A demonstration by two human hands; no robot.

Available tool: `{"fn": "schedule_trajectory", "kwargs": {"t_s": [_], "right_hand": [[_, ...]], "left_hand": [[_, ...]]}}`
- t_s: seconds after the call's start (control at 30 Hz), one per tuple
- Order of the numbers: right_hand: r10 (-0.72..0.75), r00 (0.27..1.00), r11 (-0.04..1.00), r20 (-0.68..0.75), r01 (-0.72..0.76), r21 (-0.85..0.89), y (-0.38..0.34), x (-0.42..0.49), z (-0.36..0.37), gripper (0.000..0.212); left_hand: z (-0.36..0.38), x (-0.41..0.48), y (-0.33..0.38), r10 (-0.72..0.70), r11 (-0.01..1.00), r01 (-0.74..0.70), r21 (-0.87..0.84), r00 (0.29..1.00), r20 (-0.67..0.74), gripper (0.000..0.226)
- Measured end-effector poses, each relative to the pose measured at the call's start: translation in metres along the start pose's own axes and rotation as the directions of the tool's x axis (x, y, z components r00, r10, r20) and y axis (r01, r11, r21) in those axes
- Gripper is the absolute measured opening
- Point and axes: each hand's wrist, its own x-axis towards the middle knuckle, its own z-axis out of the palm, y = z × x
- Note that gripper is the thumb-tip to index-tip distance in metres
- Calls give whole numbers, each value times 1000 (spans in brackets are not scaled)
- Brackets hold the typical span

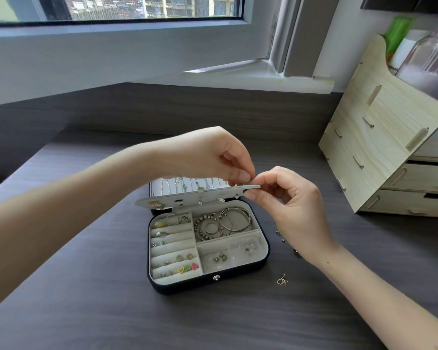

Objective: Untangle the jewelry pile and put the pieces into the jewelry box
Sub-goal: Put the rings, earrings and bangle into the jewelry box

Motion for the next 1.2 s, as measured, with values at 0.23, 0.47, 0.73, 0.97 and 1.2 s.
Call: {"fn": "schedule_trajectory", "kwargs": {"t_s": [0.23, 0.47, 0.73, 0.97, 1.2], "right_hand": [[-3, 1000, 1000, -3, 3, 7, 0, 0, 0, 10], [-8, 1000, 1000, -3, 8, -2, 0, 0, 0, 10], [-9, 1000, 1000, 6, 9, -3, 1, 0, 0, 7], [-7, 1000, 1000, 1, 7, 6, 3, 1, 0, 10], [-8, 1000, 1000, 7, 8, 6, 2, 0, 0, 9]], "left_hand": [[-4, -6, -1, -45, 982, 58, -182, 996, 77, 30], [5, -5, 3, -136, 984, 139, 112, 990, -34, 15], [2, -11, 5, -157, 981, 160, -113, 987, 34, 8], [7, -6, 6, -182, 974, 179, 138, 983, 4, 20], [2, -11, 8, -187, 981, 187, -42, 982, 21, 8]]}}
